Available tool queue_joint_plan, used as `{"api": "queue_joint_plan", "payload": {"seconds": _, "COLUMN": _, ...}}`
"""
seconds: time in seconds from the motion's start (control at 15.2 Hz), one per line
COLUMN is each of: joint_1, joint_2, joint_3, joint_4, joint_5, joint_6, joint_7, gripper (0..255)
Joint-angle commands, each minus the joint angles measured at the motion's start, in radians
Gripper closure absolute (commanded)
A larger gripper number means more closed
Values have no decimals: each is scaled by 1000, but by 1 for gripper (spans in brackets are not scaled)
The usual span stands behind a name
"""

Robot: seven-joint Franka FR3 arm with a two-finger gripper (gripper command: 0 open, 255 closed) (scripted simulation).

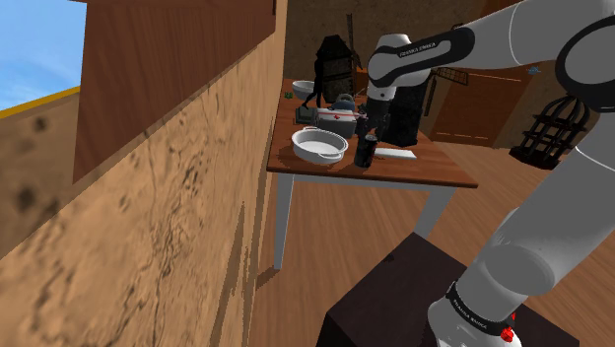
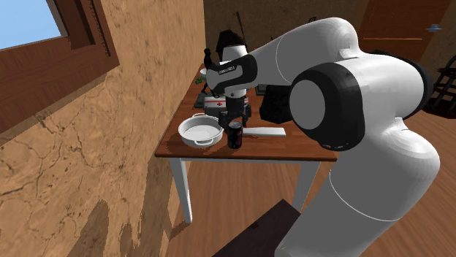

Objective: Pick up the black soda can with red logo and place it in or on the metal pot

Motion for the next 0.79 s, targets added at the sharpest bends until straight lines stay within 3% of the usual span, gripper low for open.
{"api": "queue_joint_plan", "payload": {"seconds": 0.0, "joint_1": 0, "joint_2": 1, "joint_3": 0, "joint_4": 0, "joint_5": 0, "joint_6": 1, "joint_7": 0, "gripper": 0}}
{"api": "queue_joint_plan", "payload": {"seconds": 0.13, "joint_1": 0, "joint_2": 1, "joint_3": 0, "joint_4": 0, "joint_5": 0, "joint_6": 1, "joint_7": 0, "gripper": 0}}
{"api": "queue_joint_plan", "payload": {"seconds": 0.2, "joint_1": 0, "joint_2": 1, "joint_3": 0, "joint_4": 0, "joint_5": 0, "joint_6": 1, "joint_7": 0, "gripper": 255}}
{"api": "queue_joint_plan", "payload": {"seconds": 0.73, "joint_1": 0, "joint_2": 0, "joint_3": 0, "joint_4": -1, "joint_5": 0, "joint_6": 1, "joint_7": 0, "gripper": 255}}
